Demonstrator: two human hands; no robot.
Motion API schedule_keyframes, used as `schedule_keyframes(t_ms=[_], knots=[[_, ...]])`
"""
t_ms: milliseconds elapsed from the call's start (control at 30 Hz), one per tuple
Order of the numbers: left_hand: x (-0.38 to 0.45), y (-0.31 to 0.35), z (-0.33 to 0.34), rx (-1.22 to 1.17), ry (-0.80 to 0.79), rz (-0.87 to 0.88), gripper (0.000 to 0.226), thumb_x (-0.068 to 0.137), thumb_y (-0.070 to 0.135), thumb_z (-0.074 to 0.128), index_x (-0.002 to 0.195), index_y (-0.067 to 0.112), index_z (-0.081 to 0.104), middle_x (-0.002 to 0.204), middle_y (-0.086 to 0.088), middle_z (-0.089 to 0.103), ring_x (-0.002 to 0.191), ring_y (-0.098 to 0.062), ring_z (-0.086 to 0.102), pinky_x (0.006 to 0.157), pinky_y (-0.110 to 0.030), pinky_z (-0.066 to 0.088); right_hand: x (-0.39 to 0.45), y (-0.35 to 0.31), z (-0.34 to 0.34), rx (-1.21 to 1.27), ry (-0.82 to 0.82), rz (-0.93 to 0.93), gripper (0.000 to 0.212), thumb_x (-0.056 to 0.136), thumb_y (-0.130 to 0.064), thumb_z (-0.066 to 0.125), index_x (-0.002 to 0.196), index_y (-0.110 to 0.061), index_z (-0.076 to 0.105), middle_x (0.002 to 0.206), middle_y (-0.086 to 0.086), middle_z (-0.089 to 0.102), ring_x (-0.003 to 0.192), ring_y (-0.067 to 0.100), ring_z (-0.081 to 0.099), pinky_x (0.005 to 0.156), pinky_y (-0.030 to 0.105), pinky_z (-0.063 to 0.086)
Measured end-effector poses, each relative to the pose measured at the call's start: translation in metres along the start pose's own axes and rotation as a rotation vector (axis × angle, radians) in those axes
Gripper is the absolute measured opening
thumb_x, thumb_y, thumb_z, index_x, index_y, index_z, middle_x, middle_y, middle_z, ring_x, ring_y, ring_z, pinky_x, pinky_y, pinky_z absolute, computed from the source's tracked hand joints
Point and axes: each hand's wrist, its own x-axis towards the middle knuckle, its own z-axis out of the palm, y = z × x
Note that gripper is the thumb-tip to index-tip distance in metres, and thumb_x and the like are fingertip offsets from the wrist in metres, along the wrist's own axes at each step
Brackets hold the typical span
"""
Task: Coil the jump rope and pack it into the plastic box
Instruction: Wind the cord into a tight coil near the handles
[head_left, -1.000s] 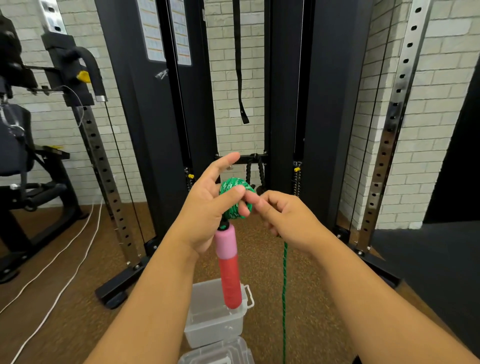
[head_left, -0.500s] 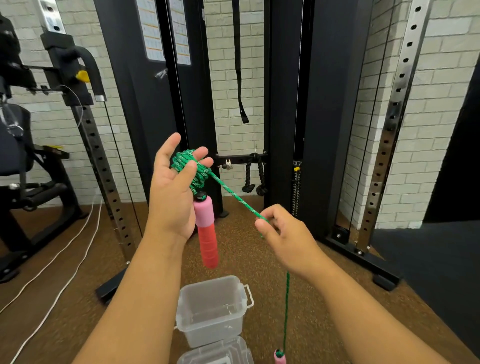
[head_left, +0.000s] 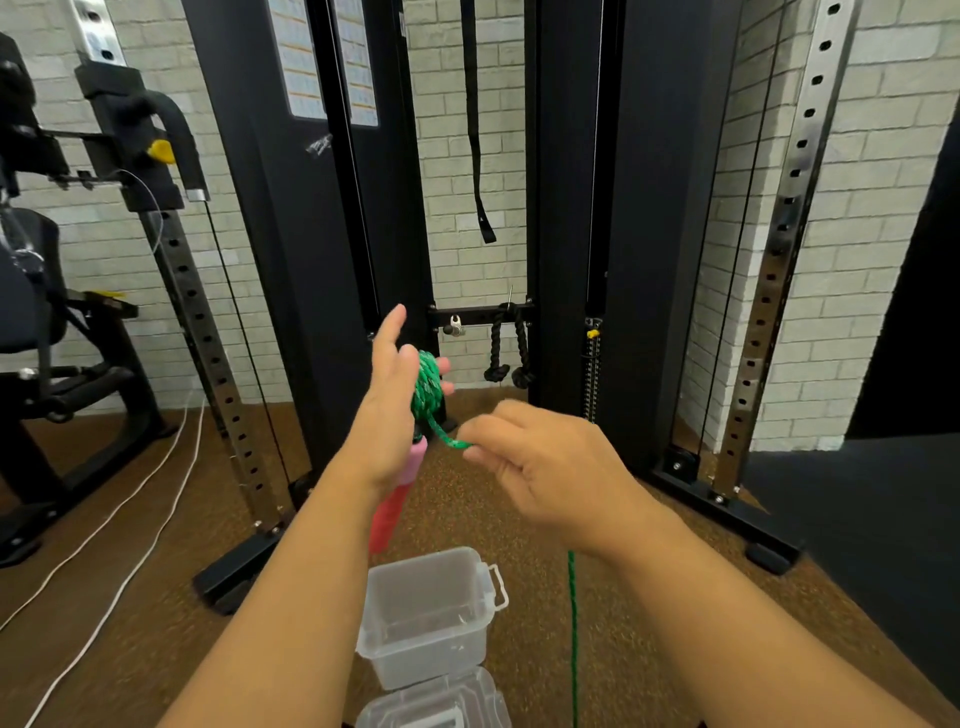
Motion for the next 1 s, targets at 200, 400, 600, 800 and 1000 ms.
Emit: schedule_keyframes(t_ms=[200, 400, 600, 800, 1000], knots=[[-0.013, -0.017, 0.011, 0.100, -0.194, -0.031, 0.049, 0.098, 0.056, 0.029, 0.147, 0.050, 0.023, 0.113, 0.003, 0.065, 0.106, -0.029, 0.064, 0.097, -0.044, 0.050, 0.019, 0.006, -0.011, 0.096, 0.148, 0.127, 0.031, 0.096, -0.042, 0.036, 0.104, -0.025, 0.060, 0.085, -0.007, 0.050, 0.071, 0.017, 0.052, 0.059, 0.040, 0.048], [-0.026, -0.016, 0.020, -0.132, -0.276, -0.034, 0.049, 0.099, 0.041, 0.037, 0.147, 0.043, 0.028, 0.085, -0.025, 0.067, 0.064, -0.024, 0.056, 0.065, -0.032, 0.051, 0.020, 0.032, -0.004, 0.139, 0.161, 0.389, 0.026, 0.097, -0.043, 0.044, 0.098, -0.027, 0.064, 0.086, -0.009, 0.064, 0.080, 0.016, 0.058, 0.069, 0.040, 0.050], [-0.024, 0.003, 0.024, -0.319, -0.265, 0.048, 0.053, 0.100, 0.021, 0.041, 0.147, 0.042, 0.029, 0.085, -0.029, 0.064, 0.062, -0.023, 0.056, 0.066, -0.030, 0.052, 0.007, 0.029, 0.016, 0.148, -0.020, 0.477, 0.022, 0.097, -0.029, 0.042, 0.109, -0.024, 0.060, 0.088, 0.004, 0.066, 0.081, 0.027, 0.060, 0.066, 0.040, 0.048], [-0.016, 0.000, 0.023, -0.236, -0.226, 0.099, 0.059, 0.099, 0.008, 0.042, 0.146, 0.040, 0.028, 0.096, -0.021, 0.071, 0.074, -0.019, 0.064, 0.081, -0.032, 0.052, -0.001, 0.017, 0.029, 0.161, -0.119, 0.440, 0.023, 0.099, -0.026, 0.042, 0.114, -0.015, 0.054, 0.096, 0.011, 0.065, 0.086, 0.036, 0.060, 0.069, 0.045, 0.048], [-0.011, -0.005, 0.018, -0.160, -0.153, 0.055, 0.051, 0.103, 0.008, 0.036, 0.140, 0.043, 0.038, 0.110, -0.013, 0.070, 0.091, -0.022, 0.062, 0.081, -0.044, 0.045, -0.006, 0.006, 0.023, 0.029, -0.176, 0.263, 0.023, 0.102, -0.034, 0.035, 0.104, -0.015, 0.048, 0.093, 0.003, 0.059, 0.081, 0.027, 0.057, 0.066, 0.041, 0.044]])
